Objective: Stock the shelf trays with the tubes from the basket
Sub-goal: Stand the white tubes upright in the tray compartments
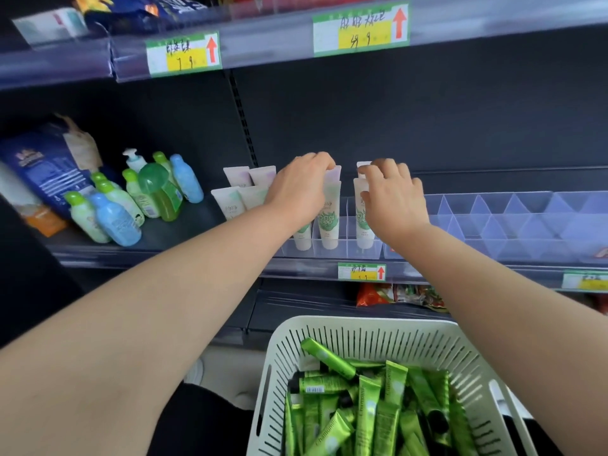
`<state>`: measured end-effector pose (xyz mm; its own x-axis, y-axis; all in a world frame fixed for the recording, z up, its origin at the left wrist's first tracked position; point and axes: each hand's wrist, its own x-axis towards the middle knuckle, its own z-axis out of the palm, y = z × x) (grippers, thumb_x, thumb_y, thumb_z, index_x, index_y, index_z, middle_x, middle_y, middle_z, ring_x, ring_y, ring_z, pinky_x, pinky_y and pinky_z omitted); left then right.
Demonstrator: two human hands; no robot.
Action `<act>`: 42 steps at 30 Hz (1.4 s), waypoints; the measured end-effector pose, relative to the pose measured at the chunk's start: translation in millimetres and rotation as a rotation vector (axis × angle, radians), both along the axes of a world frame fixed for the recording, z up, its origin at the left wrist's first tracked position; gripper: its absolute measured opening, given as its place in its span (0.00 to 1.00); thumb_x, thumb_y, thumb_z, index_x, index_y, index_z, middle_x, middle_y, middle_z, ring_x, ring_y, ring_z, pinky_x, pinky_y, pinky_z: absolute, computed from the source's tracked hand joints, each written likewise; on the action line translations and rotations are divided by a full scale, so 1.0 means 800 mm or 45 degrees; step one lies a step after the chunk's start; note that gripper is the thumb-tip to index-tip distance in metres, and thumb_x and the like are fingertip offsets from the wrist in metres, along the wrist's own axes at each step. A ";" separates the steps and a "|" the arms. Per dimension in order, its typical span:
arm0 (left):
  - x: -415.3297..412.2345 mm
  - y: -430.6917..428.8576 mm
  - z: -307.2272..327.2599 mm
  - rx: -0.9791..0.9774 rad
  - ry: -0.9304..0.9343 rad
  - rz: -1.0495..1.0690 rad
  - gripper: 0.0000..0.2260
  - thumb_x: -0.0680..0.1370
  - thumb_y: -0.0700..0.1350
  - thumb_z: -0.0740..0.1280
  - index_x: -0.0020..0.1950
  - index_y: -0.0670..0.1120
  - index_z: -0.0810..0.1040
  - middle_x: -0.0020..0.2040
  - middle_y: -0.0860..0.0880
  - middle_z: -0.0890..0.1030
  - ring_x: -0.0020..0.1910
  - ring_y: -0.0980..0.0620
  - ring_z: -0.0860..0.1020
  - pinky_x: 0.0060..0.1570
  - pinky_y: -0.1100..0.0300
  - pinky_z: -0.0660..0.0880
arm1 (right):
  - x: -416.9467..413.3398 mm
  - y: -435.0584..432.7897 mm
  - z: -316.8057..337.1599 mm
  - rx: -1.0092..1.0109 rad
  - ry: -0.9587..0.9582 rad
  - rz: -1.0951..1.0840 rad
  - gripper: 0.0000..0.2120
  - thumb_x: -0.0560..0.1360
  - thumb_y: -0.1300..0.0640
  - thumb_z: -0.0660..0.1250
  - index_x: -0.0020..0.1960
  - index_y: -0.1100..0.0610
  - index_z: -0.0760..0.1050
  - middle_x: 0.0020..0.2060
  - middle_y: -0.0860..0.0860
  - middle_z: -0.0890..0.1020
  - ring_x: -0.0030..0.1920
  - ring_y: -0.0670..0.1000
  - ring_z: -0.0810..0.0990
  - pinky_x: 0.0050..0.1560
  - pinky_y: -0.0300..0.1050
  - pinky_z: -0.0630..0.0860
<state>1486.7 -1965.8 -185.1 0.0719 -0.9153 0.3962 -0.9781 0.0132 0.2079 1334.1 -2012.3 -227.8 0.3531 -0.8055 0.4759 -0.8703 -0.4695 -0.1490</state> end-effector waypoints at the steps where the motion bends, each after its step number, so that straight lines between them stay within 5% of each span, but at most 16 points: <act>1: 0.001 0.006 -0.002 -0.005 0.000 0.004 0.20 0.76 0.31 0.61 0.63 0.50 0.73 0.59 0.51 0.76 0.57 0.48 0.73 0.45 0.56 0.69 | -0.001 0.007 -0.001 -0.020 0.005 -0.001 0.21 0.76 0.60 0.63 0.69 0.54 0.67 0.65 0.56 0.70 0.61 0.59 0.69 0.56 0.55 0.69; 9: 0.003 0.071 -0.046 0.082 -0.069 -0.049 0.22 0.77 0.32 0.61 0.69 0.48 0.71 0.65 0.48 0.75 0.64 0.47 0.72 0.55 0.51 0.72 | -0.018 0.061 -0.040 0.046 0.186 0.048 0.20 0.75 0.58 0.64 0.67 0.53 0.68 0.62 0.52 0.72 0.59 0.56 0.70 0.54 0.53 0.69; 18: -0.004 0.088 -0.098 0.542 -0.225 0.118 0.34 0.74 0.34 0.65 0.77 0.44 0.54 0.72 0.45 0.61 0.68 0.43 0.63 0.63 0.48 0.69 | -0.026 0.078 -0.082 0.234 0.402 0.028 0.26 0.77 0.49 0.61 0.72 0.53 0.60 0.65 0.50 0.70 0.64 0.54 0.68 0.61 0.53 0.66; 22: 0.000 0.083 -0.112 0.527 -0.215 0.111 0.35 0.74 0.35 0.65 0.77 0.43 0.52 0.73 0.44 0.60 0.69 0.42 0.62 0.64 0.51 0.67 | -0.025 0.080 -0.089 0.231 0.438 0.011 0.25 0.76 0.51 0.64 0.70 0.53 0.62 0.65 0.50 0.70 0.63 0.54 0.69 0.61 0.53 0.66; 26: 0.006 0.083 -0.123 0.553 -0.189 0.131 0.36 0.75 0.36 0.65 0.78 0.45 0.49 0.75 0.45 0.58 0.71 0.43 0.60 0.63 0.51 0.67 | -0.024 0.079 -0.092 0.241 0.390 -0.013 0.33 0.74 0.57 0.64 0.75 0.53 0.54 0.65 0.50 0.69 0.64 0.54 0.68 0.62 0.55 0.65; 31: 0.011 0.083 -0.129 0.597 -0.186 0.133 0.39 0.74 0.34 0.65 0.79 0.48 0.46 0.76 0.46 0.53 0.71 0.43 0.61 0.60 0.51 0.70 | -0.020 0.080 -0.098 0.211 0.430 -0.038 0.29 0.73 0.58 0.63 0.73 0.53 0.59 0.67 0.51 0.67 0.63 0.56 0.67 0.61 0.54 0.65; 42: 0.026 0.070 -0.122 0.562 -0.274 0.152 0.36 0.71 0.31 0.65 0.76 0.45 0.55 0.71 0.43 0.61 0.65 0.42 0.68 0.58 0.51 0.70 | 0.001 0.068 -0.092 0.230 0.430 -0.013 0.30 0.71 0.59 0.63 0.72 0.52 0.62 0.66 0.50 0.68 0.61 0.56 0.67 0.56 0.53 0.68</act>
<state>1507.7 -1909.6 -282.5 0.1459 -0.9893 -0.0096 -0.9886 -0.1454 -0.0379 1335.1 -1958.1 -301.5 0.4573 -0.8701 0.1838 -0.8890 -0.4530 0.0673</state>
